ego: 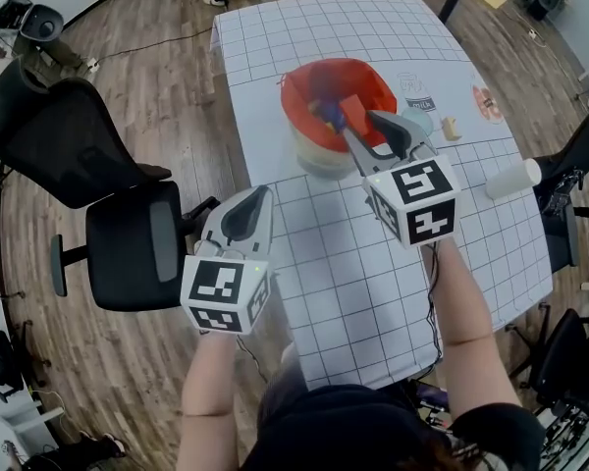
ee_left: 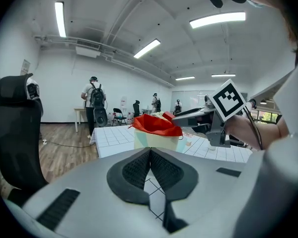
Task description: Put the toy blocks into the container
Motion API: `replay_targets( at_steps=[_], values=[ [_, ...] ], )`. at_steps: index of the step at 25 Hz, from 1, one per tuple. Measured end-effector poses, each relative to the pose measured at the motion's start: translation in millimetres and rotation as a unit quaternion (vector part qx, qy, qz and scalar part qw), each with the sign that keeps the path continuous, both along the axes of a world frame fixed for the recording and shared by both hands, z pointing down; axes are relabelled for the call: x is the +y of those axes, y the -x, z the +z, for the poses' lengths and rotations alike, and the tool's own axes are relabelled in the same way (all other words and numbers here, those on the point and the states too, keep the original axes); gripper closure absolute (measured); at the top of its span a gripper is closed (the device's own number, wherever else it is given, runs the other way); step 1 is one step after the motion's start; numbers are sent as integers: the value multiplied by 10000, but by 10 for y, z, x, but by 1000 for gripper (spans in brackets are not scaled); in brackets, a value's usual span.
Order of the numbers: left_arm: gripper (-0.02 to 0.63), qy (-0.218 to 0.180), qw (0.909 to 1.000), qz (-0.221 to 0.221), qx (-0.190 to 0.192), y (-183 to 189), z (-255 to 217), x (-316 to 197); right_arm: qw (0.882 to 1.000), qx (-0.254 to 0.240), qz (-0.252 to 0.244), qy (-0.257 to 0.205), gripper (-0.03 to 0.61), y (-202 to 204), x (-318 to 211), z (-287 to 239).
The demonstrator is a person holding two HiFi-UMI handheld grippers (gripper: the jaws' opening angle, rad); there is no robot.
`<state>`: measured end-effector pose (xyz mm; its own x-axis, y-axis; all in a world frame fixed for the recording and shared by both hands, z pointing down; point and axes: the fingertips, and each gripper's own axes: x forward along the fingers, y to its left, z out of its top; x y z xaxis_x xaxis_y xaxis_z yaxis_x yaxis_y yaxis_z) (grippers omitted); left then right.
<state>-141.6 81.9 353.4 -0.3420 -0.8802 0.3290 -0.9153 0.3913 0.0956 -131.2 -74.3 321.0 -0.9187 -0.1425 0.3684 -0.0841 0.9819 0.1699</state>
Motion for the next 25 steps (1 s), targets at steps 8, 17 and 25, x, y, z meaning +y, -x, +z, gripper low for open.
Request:
replay_targets(
  at_steps=[8,17,25],
  values=[
    [588,68,9999,-121,59,45,52,61,9996,-198,144,-147,348,46,-33,28],
    [588,63,9999,-140,-36,-55,-73,237,9992,-195,331,129,411,-304,93,-12],
    [588,-78,9995,310,49,-221,-76,492,9945,-194,1008,186,457,-917,351,-33]
  ],
)
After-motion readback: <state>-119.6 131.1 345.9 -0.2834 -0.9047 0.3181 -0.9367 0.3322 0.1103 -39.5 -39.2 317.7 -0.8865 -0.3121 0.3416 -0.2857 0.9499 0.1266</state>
